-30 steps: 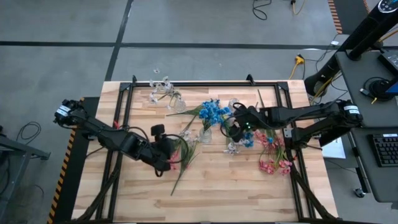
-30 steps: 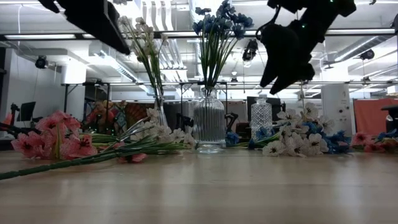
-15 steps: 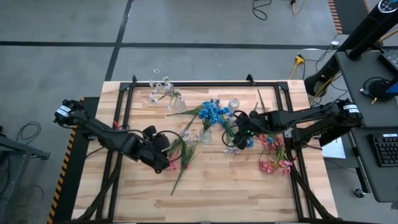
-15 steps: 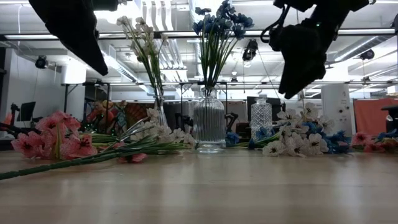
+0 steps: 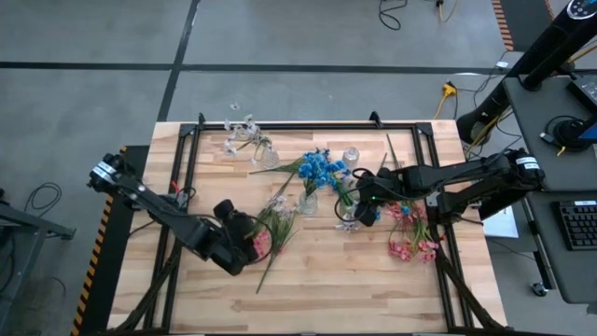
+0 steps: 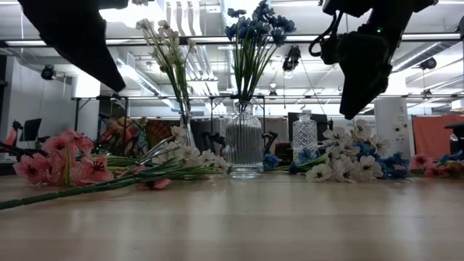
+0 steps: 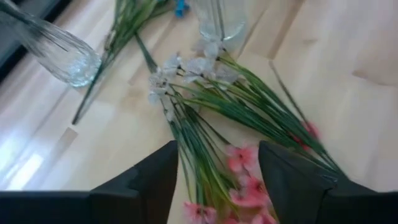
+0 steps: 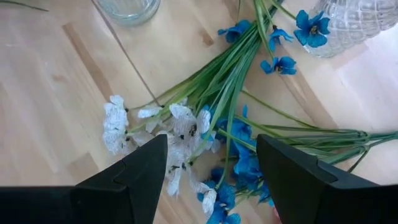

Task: Sort flowers into vase by color
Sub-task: Put the left pink flowers into the right transparent vase

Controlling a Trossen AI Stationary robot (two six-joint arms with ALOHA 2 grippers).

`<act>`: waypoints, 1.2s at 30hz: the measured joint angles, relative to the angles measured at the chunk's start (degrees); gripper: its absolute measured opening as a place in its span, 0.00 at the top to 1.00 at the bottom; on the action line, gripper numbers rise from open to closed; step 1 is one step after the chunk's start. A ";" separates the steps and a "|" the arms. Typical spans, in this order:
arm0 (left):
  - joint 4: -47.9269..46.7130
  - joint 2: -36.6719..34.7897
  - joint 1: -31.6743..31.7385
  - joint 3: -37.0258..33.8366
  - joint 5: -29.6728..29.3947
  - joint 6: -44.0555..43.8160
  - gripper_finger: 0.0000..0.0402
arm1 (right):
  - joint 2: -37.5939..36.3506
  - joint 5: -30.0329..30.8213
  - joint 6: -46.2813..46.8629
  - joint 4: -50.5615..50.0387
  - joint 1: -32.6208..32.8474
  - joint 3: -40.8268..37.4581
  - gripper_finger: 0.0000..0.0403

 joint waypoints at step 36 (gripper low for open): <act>56.69 2.60 6.65 -33.14 -3.69 9.29 0.50 | 0.00 1.68 0.55 1.91 1.88 -0.06 0.40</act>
